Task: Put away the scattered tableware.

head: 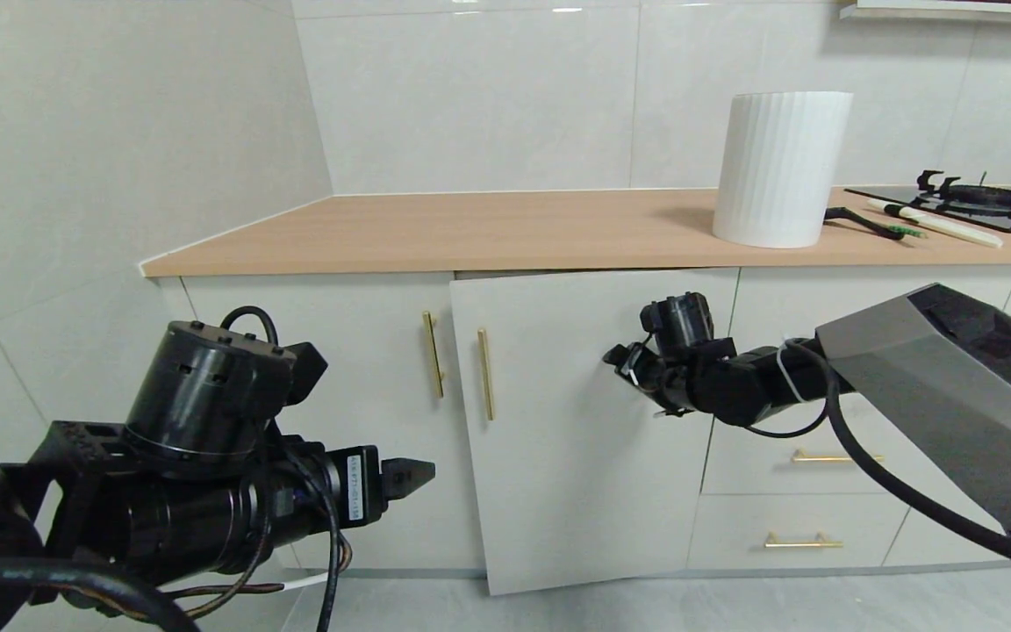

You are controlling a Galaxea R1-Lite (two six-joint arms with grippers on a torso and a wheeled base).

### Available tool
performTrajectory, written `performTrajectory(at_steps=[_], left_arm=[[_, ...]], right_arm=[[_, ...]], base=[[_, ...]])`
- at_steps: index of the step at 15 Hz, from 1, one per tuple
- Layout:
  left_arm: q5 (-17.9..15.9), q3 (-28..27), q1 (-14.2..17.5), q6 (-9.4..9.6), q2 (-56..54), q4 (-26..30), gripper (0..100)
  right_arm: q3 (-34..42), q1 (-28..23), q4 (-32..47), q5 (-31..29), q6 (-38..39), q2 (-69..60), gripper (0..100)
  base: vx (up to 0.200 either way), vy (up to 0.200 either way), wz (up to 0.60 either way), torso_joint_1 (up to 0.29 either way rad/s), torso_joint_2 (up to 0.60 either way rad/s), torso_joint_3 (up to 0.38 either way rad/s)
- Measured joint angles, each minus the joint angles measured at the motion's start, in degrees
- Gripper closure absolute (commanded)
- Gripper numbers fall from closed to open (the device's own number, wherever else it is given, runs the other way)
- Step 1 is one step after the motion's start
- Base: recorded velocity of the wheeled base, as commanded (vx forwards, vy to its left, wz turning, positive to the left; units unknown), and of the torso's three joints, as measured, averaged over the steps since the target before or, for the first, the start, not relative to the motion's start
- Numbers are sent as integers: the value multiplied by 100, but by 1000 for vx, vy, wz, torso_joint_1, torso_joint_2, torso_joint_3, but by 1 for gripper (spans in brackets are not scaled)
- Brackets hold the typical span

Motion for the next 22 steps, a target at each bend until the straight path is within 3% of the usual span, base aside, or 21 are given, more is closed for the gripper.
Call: performTrajectory(at_steps=[6,14,20,22], left_arm=[[4,0,2,2,21,-2,0],[9,0,0,0,0,-5,0],[33,-2,20,30,-491,-379,0],[127,23,44,213,-894,-438,0]], right_arm=[[-364,-139,22,-328,139,254,0],[-323,-146,34,-341,137,212,0],[1229,33,62,6,-358,-1694,0],[2013,90,56,82,-716,-2759,0]], base=[[0,0,0,0,0,0],[0,0,0,0,0,0],[0,0,0,0,0,0],[0,0,0,0,0,0]])
